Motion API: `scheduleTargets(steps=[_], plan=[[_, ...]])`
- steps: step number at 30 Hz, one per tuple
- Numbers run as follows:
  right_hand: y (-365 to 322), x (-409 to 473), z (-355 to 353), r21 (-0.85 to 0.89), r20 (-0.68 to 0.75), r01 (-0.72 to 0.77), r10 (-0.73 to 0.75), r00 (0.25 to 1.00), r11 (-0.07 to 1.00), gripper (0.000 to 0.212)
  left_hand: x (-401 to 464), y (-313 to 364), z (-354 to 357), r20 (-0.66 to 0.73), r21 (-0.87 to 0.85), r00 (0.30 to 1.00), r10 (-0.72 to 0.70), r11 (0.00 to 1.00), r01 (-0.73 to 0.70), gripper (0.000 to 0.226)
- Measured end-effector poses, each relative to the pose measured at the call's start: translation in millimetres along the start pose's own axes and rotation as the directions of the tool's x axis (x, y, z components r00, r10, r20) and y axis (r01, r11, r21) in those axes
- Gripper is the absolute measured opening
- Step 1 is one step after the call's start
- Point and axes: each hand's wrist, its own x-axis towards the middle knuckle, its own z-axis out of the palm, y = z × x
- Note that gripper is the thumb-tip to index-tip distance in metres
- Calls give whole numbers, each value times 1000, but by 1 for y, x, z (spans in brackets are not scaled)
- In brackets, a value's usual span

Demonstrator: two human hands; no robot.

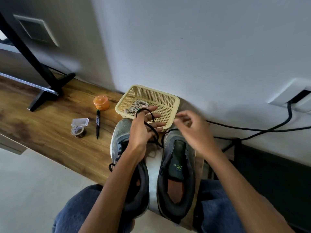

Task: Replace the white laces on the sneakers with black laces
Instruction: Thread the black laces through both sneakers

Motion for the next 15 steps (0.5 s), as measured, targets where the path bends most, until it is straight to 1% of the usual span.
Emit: scheduleTargets(steps=[2, 3, 4, 6, 7, 10, 11, 13, 15], plan=[[-7, -3, 12, 81, 245, -5, -15, 969, 997, 32, -3, 0, 2, 95, 58, 996, 1, 998, -6, 40], [-8, -4, 16, 141, 319, -37, -10, 948, 989, 34, -4, 0, 2, 130, 86, 991, 8, 996, -20, 42], [-7, -3, 19, 191, 355, -72, -1, 935, 979, 36, -5, 0, 2, 156, 128, 987, 21, 991, -41, 44], [-5, -2, 19, 232, 357, -107, 18, 934, 967, 35, -8, 2, 2, 185, 234, 981, 60, 967, -103, 44], [-5, -1, 17, 243, 349, -112, 21, 937, 963, 34, -8, 2, 2, 202, 260, 977, 70, 958, -122, 43], [-1, 1, 13, 346, 315, -131, 16, 949, 929, 26, -9, 0, 3, 272, 260, 958, 85, 953, -159, 37], [-1, 2, 12, 366, 294, -132, 20, 955, 921, 28, -8, -1, 3, 299, 287, 948, 105, 938, -195, 35], [1, 4, 11, 410, 297, -149, 23, 955, 900, 40, -9, -5, 4, 372, 342, 917, 143, 897, -279, 33], [3, 5, 10, 455, 312, -141, -9, 950, 879, 46, -11, -7, 6, 400, 345, 902, 163, 885, -313, 28]])
